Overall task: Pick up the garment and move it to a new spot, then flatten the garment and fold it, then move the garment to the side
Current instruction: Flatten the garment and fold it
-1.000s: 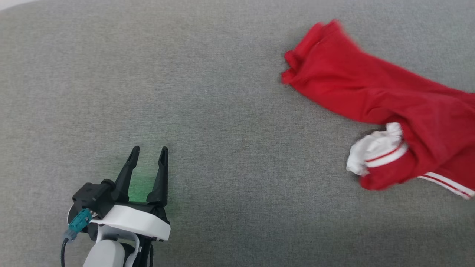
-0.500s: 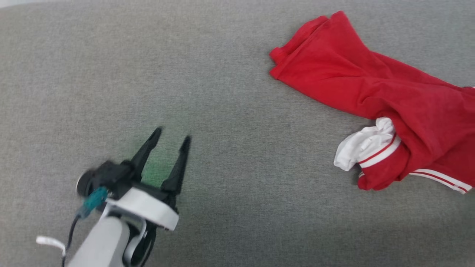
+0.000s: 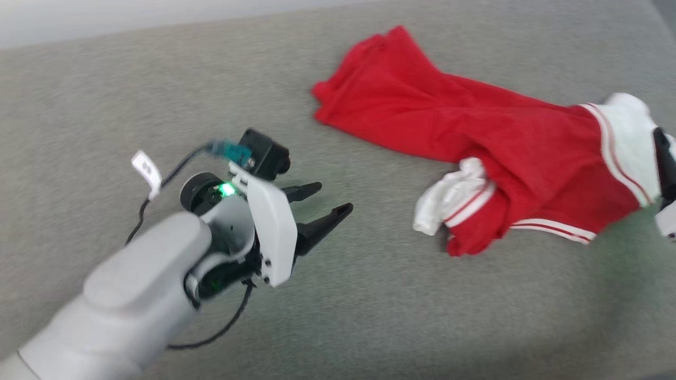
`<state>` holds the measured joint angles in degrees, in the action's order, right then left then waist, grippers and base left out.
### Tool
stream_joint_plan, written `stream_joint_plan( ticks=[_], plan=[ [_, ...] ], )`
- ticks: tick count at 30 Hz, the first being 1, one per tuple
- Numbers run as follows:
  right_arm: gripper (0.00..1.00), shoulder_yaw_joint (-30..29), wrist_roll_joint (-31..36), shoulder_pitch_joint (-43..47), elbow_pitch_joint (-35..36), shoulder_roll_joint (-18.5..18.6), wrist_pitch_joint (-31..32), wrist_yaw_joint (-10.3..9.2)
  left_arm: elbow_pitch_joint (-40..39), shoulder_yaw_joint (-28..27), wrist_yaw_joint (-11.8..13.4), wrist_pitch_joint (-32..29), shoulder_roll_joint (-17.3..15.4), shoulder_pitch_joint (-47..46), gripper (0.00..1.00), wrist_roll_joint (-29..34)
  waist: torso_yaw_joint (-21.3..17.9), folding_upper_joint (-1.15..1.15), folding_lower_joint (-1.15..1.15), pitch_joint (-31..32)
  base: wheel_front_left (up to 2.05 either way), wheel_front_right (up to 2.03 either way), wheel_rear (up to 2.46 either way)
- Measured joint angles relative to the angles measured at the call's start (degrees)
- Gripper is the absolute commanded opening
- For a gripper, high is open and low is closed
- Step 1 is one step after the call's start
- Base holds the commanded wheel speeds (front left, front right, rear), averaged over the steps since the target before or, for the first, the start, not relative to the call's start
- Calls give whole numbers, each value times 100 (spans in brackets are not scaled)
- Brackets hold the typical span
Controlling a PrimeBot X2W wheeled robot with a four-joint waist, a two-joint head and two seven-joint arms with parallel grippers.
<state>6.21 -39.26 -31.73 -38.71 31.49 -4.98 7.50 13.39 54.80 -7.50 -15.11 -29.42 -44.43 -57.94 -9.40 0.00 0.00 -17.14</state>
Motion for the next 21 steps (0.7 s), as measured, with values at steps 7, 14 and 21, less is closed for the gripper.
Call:
stream_joint_plan(
  ticks=[7, 14, 21],
  plan=[
    [100, -158, 63, 307, 345, -309, -59, 0, 438, 360, 1, -1471, 118, -795, 100, -1426, -652, 0, 0, -74, 0, 0, 0],
    [100, -254, 212, 363, 702, -664, -109, -1, 1195, 756, 1, -1766, 467, -1349, 100, -1439, -1121, 0, 0, -320, 0, 0, 0],
    [100, -212, 302, 365, 934, -958, -100, -1, 1703, 1125, 1, -1635, 656, -1568, 100, -1418, -1487, 0, 0, -556, 0, 0, 0]
  ],
)
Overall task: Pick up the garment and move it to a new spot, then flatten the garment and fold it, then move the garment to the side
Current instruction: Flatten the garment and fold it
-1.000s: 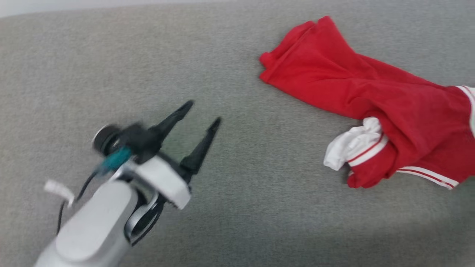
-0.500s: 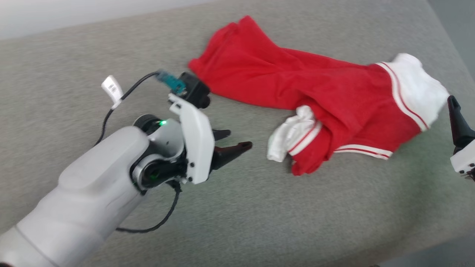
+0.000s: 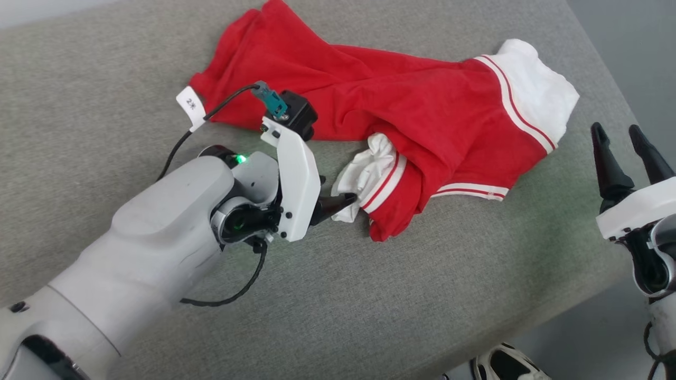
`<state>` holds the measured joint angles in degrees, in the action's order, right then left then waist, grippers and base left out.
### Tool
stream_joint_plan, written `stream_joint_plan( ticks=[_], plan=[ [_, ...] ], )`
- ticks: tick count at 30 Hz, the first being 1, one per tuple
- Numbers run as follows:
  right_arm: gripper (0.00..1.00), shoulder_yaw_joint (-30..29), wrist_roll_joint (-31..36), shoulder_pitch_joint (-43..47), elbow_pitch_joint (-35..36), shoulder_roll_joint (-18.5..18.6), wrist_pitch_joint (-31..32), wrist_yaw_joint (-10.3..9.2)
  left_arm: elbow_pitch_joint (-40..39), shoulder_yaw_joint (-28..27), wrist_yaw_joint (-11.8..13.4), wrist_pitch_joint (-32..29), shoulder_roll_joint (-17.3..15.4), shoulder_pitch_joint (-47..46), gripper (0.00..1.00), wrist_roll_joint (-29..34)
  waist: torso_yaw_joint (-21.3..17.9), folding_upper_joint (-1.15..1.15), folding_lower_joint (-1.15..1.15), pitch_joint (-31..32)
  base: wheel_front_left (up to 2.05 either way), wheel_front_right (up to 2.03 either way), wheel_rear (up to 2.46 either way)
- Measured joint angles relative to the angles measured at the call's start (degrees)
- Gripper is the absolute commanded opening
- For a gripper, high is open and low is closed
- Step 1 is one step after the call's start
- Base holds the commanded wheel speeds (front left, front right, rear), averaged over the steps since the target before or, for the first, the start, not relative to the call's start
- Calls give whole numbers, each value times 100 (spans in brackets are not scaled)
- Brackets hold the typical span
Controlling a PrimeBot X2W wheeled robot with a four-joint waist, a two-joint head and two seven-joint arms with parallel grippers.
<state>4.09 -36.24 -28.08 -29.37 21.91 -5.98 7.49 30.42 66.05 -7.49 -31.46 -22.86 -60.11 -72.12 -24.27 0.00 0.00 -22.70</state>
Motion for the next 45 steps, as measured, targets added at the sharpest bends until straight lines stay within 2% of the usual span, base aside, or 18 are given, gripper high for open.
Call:
stream_joint_plan(
  ticks=[7, 8, 9, 13, 19, 27, 32, 34, 41, 45],
  plan=[
    [100, -19, 1, 54, 158, -148, 20, 0, 199, 278, -7, 71, 157, -218, 100, -256, -148, 0, 0, -198, 0, 0, 0],
    [100, -22, 1, 55, 168, -168, 20, 0, 216, 301, -7, 77, 175, -238, 23, -289, -149, 0, 0, -209, 0, 0, 0],
    [100, -24, 2, 55, 174, -185, 20, 0, 235, 331, -7, 100, 192, -261, 0, -311, -143, 0, 0, -213, 0, 0, 0],
    [100, -25, 36, 66, 212, -200, 44, 0, 233, 393, -7, 238, 183, -278, 0, -490, -56, 0, 0, -189, 0, 0, 0],
    [100, -74, 149, 157, 301, -155, 112, 0, -216, 414, -1, 854, -177, -227, 0, -592, 248, 0, 0, 4, 0, 0, 0],
    [100, -203, 335, 299, 611, -62, 421, 0, -624, 454, -1, 1377, -1187, 32, 0, -615, 929, 0, 0, 356, 0, 0, 0],
    [100, -261, 460, 408, 879, -48, 647, 0, -379, 487, -1, 1382, -1784, 218, 0, -641, 1356, 0, 0, 545, 0, 0, 0],
    [100, -274, 476, 425, 920, -53, 690, 0, -293, 501, 1, 1373, -1868, 264, 0, -625, 1427, 0, 0, 578, 0, 0, 0],
    [100, -343, 634, 544, 1248, -89, 966, 0, 250, 542, 341, 1082, -1998, 497, 0, -705, 1704, 0, 0, 711, 0, 0, 0],
    [100, -330, 709, 604, 1401, -79, 1111, 0, 488, 531, 380, 1091, -1926, 554, 0, -734, 1696, 0, 0, 711, 0, 0, 0]
  ],
)
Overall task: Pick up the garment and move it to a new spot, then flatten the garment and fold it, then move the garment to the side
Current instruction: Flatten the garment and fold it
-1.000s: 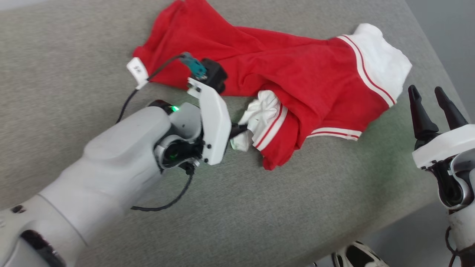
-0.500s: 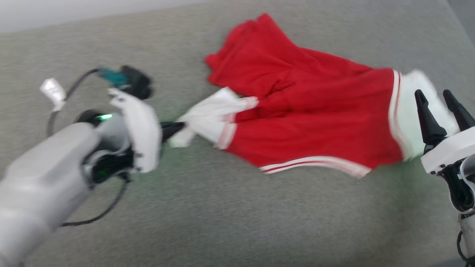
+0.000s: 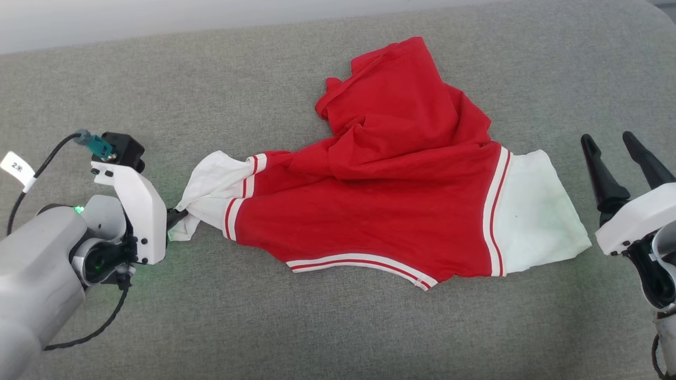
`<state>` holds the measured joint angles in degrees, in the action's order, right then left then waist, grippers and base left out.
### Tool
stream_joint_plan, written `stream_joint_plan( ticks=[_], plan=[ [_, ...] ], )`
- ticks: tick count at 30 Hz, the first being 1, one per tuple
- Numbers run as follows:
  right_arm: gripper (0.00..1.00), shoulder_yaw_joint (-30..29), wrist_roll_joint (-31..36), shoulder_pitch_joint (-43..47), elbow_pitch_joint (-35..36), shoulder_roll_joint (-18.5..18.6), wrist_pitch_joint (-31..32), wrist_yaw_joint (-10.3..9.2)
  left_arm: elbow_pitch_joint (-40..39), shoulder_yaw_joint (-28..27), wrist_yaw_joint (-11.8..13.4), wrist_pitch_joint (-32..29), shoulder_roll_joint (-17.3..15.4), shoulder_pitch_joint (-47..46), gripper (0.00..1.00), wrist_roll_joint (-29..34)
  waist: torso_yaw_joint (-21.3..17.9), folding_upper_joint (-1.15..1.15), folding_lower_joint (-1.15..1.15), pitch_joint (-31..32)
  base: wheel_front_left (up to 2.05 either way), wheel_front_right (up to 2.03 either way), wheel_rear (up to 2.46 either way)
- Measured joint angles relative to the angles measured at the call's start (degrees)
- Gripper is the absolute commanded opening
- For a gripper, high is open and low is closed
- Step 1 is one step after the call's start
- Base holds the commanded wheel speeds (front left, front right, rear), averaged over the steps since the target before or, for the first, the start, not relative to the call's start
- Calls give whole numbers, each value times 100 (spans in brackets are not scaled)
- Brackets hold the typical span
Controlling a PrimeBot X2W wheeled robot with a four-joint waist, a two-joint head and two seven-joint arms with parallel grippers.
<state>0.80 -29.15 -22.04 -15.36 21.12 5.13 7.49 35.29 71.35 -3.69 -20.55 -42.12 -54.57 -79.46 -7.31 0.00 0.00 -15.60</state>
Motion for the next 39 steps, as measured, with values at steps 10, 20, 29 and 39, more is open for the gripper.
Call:
stream_joint_plan(
  ticks=[10, 20, 29, 39],
  plan=[
    [100, 210, 160, 109, 278, 53, 360, 0, 297, -127, -136, 675, 176, 205, 100, -32, 17, 0, 0, 98, 0, 0, 0],
    [100, 1235, 278, 518, 771, 855, 1359, 0, -40, -359, 4, 2488, 142, 614, 100, 417, 257, 0, 0, 216, 0, 0, 0],
    [100, 2127, -435, 997, 1540, 2095, 2693, 1, -624, -1350, 568, 3545, 636, 1519, 100, 1168, 613, 0, 0, 204, 0, 0, 0],
    [100, 2381, -675, 1102, 1616, 2651, 3133, 1, -1973, -4445, 664, 3552, 1937, 3645, 100, 3868, 1167, 0, 0, 139, 0, 0, 0]
  ],
)
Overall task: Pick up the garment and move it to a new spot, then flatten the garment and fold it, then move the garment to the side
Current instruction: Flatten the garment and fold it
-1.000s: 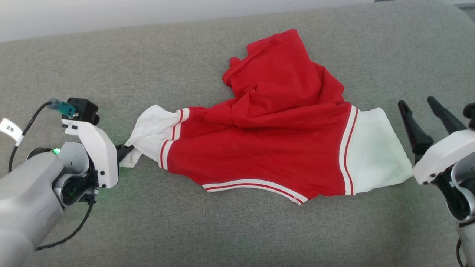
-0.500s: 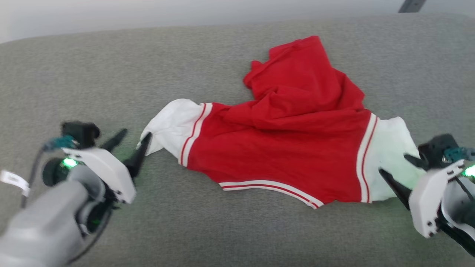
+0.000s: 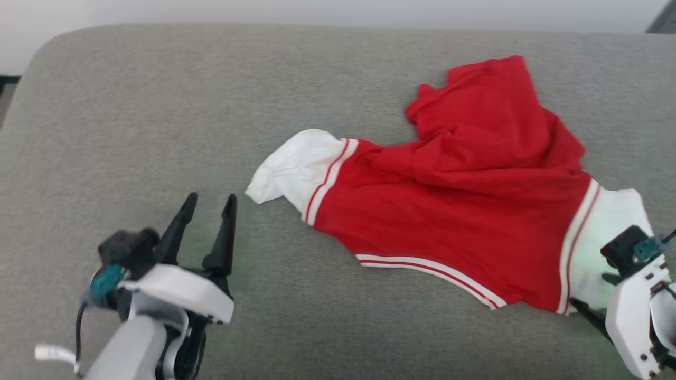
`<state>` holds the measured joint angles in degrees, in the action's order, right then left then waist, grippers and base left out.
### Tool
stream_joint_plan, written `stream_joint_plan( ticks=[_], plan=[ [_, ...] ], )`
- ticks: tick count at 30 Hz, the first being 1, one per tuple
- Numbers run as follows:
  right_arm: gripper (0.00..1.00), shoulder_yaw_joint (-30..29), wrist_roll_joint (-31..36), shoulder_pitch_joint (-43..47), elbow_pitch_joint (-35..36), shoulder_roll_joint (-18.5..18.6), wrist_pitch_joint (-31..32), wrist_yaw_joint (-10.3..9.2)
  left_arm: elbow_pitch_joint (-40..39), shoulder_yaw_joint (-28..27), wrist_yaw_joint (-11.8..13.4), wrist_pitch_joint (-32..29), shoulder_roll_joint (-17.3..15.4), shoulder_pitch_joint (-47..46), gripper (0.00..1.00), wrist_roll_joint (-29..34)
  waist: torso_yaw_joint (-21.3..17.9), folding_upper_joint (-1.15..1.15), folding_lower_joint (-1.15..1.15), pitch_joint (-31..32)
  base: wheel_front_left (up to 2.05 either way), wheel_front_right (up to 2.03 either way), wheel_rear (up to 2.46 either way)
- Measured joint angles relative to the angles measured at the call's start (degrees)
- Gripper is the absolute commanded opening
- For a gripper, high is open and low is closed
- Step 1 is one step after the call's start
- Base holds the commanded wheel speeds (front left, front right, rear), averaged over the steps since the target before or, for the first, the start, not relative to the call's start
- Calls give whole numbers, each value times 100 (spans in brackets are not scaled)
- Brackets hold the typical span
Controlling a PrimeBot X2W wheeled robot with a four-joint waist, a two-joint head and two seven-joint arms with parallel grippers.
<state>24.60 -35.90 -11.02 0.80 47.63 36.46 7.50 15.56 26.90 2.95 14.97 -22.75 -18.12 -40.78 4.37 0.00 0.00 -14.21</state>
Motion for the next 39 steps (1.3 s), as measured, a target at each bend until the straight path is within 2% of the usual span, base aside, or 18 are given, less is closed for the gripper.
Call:
stream_joint_plan(
  ticks=[4, 8, 12, 18, 19, 20, 21, 22, 25, 27, 29, 31, 33, 35, 36, 39],
  plan=[
    [100, 147, 8, 83, -111, 163, 136, 0, -321, -889, -209, 0, 504, 593, 100, 767, 192, 0, 0, -33, 0, 0, 0],
    [100, 192, 19, 99, -199, 272, 154, 1, -444, -1434, -511, 0, 915, 908, 100, 1343, 332, 0, 0, -95, 0, 0, 0],
    [100, 253, 78, 82, -325, 289, 107, 18, -447, -1791, -753, 0, 1234, 978, 100, 1671, 409, 0, 0, -172, 0, 0, 0],
    [100, 293, 175, -51, -522, 179, 58, 35, -483, -2172, -960, 0, 1472, 989, 100, 2001, 362, 0, 0, -301, 0, 0, 0],
    [66, 301, 180, -82, -556, 144, 57, 43, -487, -2184, -987, 0, 1489, 977, 100, 2036, 346, 0, 0, -318, 0, 0, 0],
    [22, 303, 180, -123, -605, 109, 57, 52, -485, -2190, -1001, 0, 1495, 951, 100, 2057, 327, 0, 0, -334, 0, 0, 0],
    [0, 291, 179, -141, -654, 63, 56, 53, -480, -2174, -1003, 0, 1484, 911, 100, 2080, 310, 0, 0, -349, 0, 0, 0],
    [0, 277, 187, -166, -690, 14, 55, 52, -481, -2161, -1010, 0, 1455, 865, 100, 2111, 292, 0, 0, -361, 0, 0, 0],
    [0, 211, 218, -258, -838, -96, -8, 26, -479, -2022, -1026, 0, 1289, 693, 100, 2114, 233, 0, 0, -392, 0, 0, 0],
    [0, 204, 229, -276, -864, -174, -42, 21, -492, -1724, -1027, 0, 1051, 513, 100, 2083, 189, 0, 0, -402, 0, 0, 0],
    [0, 177, 229, -281, -875, -233, -82, 21, -479, -1330, -1028, -3, 713, 286, 100, 1933, 147, 0, 0, -400, 0, 0, 0],
    [0, 172, 240, -285, -868, -271, -111, 16, -491, -747, -1028, -259, 277, -3, 100, 1659, 107, 0, 0, -399, 0, 0, 0],
    [0, 165, 267, -293, -845, -305, -118, 15, -550, -231, -1044, -699, -164, -396, 100, 1317, 72, 0, 0, -410, 0, 0, 0],
    [0, 163, 281, -309, -813, -337, -110, 14, -609, 371, -1044, -1488, -588, -788, 100, 723, 39, 0, 0, -429, 0, 0, 0],
    [0, 163, 281, -309, -813, -337, -110, 14, -609, 371, -1044, -1488, -588, -788, 100, 723, 39, 0, 0, -429, 0, 0, 0],
    [0, 168, 310, -353, -746, -363, -59, 3, -644, 1122, -1044, -2796, -1168, -1312, 100, -79, -6, 0, 0, -481, 0, 0, 0]
  ],
)
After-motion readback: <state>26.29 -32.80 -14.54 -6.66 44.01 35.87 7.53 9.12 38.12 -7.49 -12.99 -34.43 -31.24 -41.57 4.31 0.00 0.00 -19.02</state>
